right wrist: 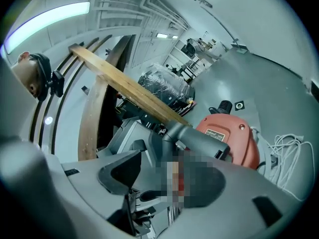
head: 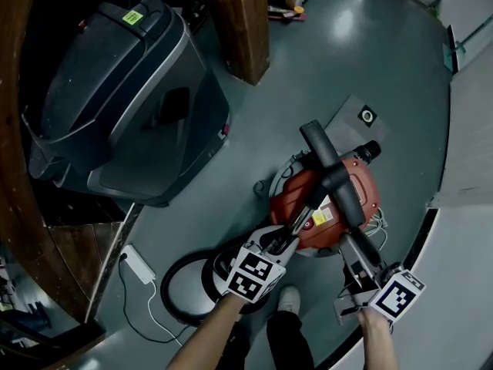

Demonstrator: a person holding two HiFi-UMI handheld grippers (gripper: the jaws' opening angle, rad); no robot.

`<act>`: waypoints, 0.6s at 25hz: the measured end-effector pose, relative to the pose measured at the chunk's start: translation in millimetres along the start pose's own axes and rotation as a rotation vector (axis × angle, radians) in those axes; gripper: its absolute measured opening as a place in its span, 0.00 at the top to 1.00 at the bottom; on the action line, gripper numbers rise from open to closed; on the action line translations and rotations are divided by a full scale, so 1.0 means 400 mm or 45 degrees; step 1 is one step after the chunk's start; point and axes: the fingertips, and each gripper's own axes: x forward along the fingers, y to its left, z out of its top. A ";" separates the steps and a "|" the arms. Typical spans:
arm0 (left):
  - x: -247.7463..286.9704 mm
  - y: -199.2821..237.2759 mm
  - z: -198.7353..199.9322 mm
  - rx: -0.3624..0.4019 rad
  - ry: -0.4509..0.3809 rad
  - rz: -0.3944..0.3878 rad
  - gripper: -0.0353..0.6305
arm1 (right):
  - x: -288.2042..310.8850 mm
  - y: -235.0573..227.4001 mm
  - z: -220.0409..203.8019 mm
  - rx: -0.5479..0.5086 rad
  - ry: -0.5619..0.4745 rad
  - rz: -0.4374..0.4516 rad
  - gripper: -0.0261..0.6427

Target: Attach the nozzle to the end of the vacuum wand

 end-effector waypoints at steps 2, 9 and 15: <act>0.004 0.002 -0.005 0.007 0.011 0.005 0.74 | -0.010 -0.004 -0.005 0.007 0.002 -0.004 0.61; 0.009 0.004 -0.012 0.061 0.045 0.022 0.68 | -0.023 -0.004 -0.017 0.016 0.002 -0.005 0.61; -0.051 0.003 0.038 0.044 -0.032 0.061 0.63 | -0.039 0.030 0.001 0.010 -0.024 0.022 0.61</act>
